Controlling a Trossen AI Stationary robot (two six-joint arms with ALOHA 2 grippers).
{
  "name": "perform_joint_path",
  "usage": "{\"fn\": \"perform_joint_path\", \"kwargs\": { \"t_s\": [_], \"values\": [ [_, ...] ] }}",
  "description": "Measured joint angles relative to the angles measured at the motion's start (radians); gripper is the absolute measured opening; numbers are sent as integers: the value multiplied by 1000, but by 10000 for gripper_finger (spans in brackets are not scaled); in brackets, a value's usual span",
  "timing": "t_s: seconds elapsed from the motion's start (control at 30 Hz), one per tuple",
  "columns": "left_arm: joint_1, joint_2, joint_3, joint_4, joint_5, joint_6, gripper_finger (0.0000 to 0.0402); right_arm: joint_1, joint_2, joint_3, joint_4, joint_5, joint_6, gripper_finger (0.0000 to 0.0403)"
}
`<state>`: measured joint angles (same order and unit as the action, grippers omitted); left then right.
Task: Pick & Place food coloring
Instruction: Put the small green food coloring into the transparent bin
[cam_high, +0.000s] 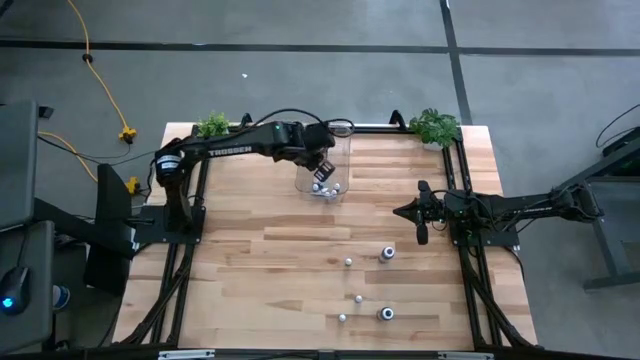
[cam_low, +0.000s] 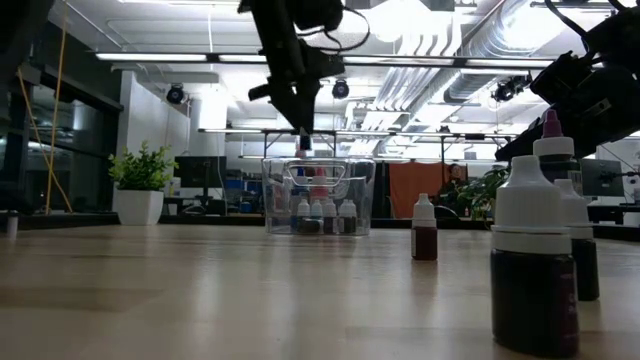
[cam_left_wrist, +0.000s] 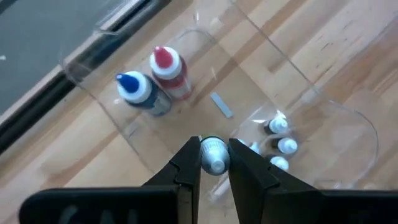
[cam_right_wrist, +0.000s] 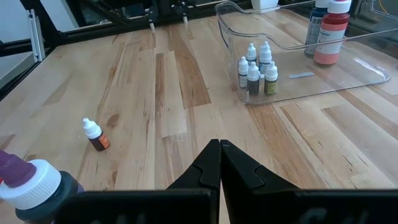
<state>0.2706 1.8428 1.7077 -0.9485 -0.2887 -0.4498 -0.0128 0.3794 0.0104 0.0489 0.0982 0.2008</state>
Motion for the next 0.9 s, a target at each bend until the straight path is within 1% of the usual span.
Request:
{"fn": "perform_joint_path", "kwargs": {
  "t_s": [0.07,0.4,0.57,0.73,0.9],
  "values": [
    [11,15,-2,-7,15,-4,56,0,0,0,0,0,0,0],
    [19,114,-2,2,21,-18,56,0,0,0,0,0,0,0],
    [23,141,-2,-1,23,-2,56,0,0,0,0,0,0,0],
    [34,150,0,-7,59,-3,56,0,0,0,0,0,0,0],
    [37,161,0,-51,78,-8,56,0,0,0,0,0,0,0]
  ]
}}
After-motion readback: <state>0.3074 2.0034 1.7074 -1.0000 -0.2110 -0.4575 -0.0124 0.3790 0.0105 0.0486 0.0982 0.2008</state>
